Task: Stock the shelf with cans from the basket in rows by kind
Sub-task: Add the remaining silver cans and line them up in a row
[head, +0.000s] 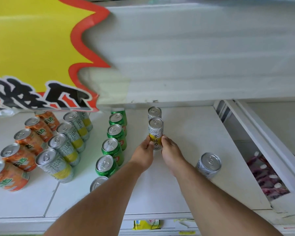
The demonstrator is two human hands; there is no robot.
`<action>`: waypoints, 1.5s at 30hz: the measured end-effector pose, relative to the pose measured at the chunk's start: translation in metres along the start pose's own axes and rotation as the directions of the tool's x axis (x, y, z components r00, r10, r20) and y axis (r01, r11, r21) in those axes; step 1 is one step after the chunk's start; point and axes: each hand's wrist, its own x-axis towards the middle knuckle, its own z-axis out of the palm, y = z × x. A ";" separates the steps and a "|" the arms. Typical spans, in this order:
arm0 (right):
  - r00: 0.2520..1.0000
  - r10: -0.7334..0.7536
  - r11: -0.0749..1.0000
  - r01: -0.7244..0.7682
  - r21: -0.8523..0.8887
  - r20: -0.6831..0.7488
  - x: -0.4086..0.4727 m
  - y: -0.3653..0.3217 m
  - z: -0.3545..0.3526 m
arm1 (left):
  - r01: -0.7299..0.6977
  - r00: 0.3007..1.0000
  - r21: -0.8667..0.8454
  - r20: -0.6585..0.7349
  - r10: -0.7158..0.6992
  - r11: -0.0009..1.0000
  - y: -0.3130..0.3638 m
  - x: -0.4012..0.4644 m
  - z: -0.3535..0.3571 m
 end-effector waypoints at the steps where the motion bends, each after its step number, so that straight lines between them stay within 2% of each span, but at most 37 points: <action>1: 1.000 -0.001 1.000 0.001 -0.001 -0.003 0.001 -0.001 0.000 | 0.008 1.000 0.009 0.000 -0.008 1.000 0.000 0.002 0.000; 6: 1.000 -0.002 1.000 0.002 -0.026 -0.003 -0.003 -0.002 -0.002 | 0.019 1.000 0.020 -0.006 -0.018 1.000 -0.006 0.002 0.000; 12: 1.000 0.009 1.000 -0.009 -0.013 -0.022 -0.028 0.003 0.001 | 0.006 1.000 -0.051 0.016 -0.005 0.999 -0.006 -0.029 0.003; 19: 0.994 0.087 0.992 -0.080 0.100 -0.068 -0.088 0.023 0.017 | 0.004 0.999 -0.081 0.038 -0.001 0.997 -0.016 -0.082 -0.007; 23: 0.990 0.101 0.991 -0.092 0.094 -0.102 -0.131 0.038 0.013 | -0.011 0.997 -0.043 0.082 0.014 0.999 -0.028 -0.107 -0.007; 27: 0.978 0.109 0.991 -0.093 0.101 -0.176 -0.158 0.054 -0.007 | 0.000 0.993 0.009 0.119 -0.001 1.000 -0.035 -0.122 0.005; 30: 0.955 0.121 0.989 -0.092 0.116 -0.272 -0.166 0.061 -0.030 | -0.018 0.989 -0.017 0.149 0.020 1.000 -0.031 -0.128 0.018; 34: 0.884 0.131 0.971 -0.024 0.236 -0.448 -0.171 0.060 -0.062 | -0.042 0.982 0.007 0.185 0.040 0.999 -0.018 -0.127 0.033; 37: 0.845 0.153 0.959 -0.001 0.285 -0.513 -0.165 0.065 -0.083 | -0.047 0.977 0.018 0.208 0.042 0.999 -0.009 -0.122 0.048; 45: 0.903 0.235 0.962 -0.162 0.222 -0.360 -0.138 0.060 -0.113 | -0.031 0.975 0.087 0.221 0.011 0.996 0.014 -0.109 0.086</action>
